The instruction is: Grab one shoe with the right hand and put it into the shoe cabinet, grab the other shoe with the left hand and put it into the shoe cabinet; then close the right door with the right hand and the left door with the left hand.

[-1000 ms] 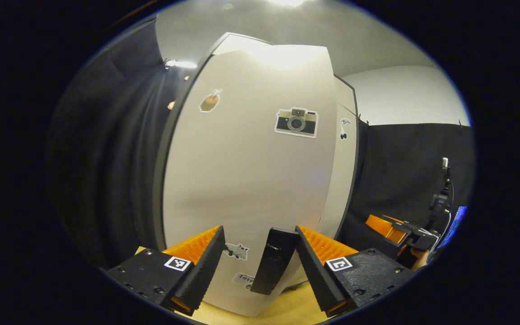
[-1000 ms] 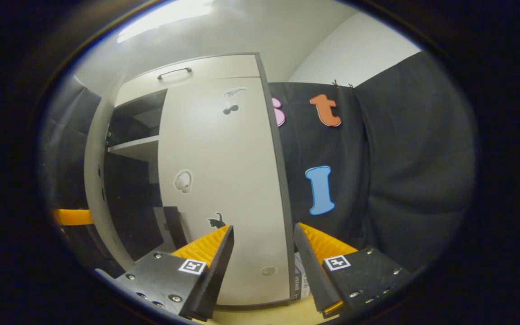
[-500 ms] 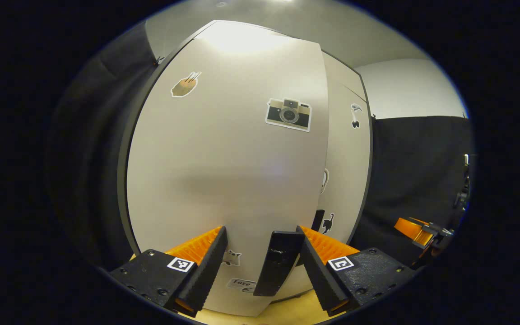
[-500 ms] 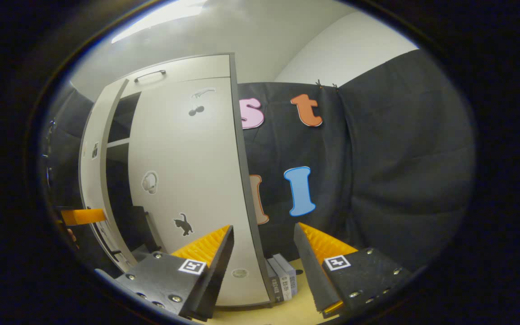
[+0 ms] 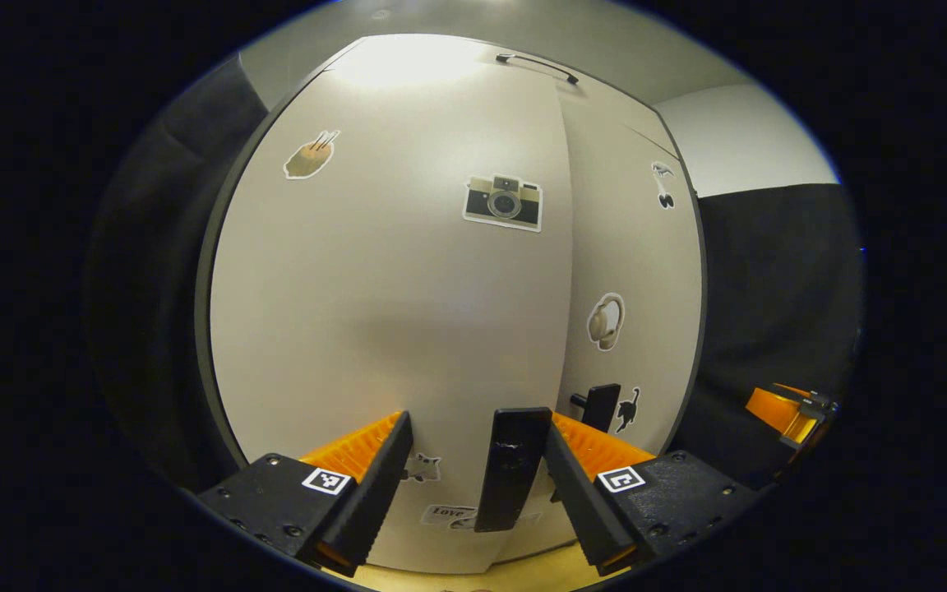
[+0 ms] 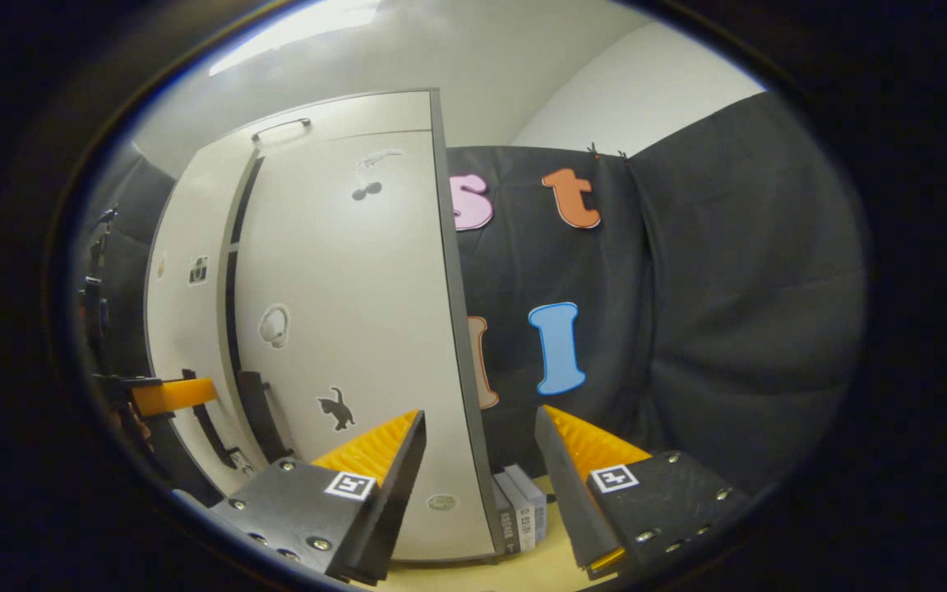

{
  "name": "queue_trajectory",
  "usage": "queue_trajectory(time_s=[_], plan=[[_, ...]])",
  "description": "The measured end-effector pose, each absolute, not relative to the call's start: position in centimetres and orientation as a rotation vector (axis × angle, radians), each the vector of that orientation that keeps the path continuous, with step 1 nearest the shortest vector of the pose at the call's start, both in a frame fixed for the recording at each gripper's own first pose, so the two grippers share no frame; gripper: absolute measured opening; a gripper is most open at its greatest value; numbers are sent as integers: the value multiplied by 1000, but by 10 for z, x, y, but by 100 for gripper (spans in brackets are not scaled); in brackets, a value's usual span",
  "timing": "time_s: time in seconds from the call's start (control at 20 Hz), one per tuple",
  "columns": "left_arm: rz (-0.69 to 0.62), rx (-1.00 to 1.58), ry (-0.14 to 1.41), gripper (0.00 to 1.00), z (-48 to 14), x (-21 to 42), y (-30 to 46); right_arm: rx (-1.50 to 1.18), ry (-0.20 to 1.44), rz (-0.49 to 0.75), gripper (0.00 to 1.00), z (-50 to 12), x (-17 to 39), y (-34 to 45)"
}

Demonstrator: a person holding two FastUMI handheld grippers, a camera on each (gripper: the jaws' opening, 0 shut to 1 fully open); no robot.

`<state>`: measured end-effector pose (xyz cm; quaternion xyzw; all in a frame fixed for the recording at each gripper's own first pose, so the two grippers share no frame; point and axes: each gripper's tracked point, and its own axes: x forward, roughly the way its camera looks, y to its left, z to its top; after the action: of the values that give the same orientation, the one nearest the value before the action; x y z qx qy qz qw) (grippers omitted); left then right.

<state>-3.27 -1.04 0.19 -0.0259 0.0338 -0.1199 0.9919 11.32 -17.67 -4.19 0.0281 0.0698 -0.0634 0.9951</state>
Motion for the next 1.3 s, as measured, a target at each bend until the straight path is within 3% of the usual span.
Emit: queue_trajectory(time_s=[1.1, 1.3], plan=[[-183, -54, 58, 94, -2, -15, -11, 72, 149, -110, 80, -44, 111, -174], [-194, -166, 99, 94, -4, -33, -9, 48, 138, -80, 80, -27, 104, -156]])
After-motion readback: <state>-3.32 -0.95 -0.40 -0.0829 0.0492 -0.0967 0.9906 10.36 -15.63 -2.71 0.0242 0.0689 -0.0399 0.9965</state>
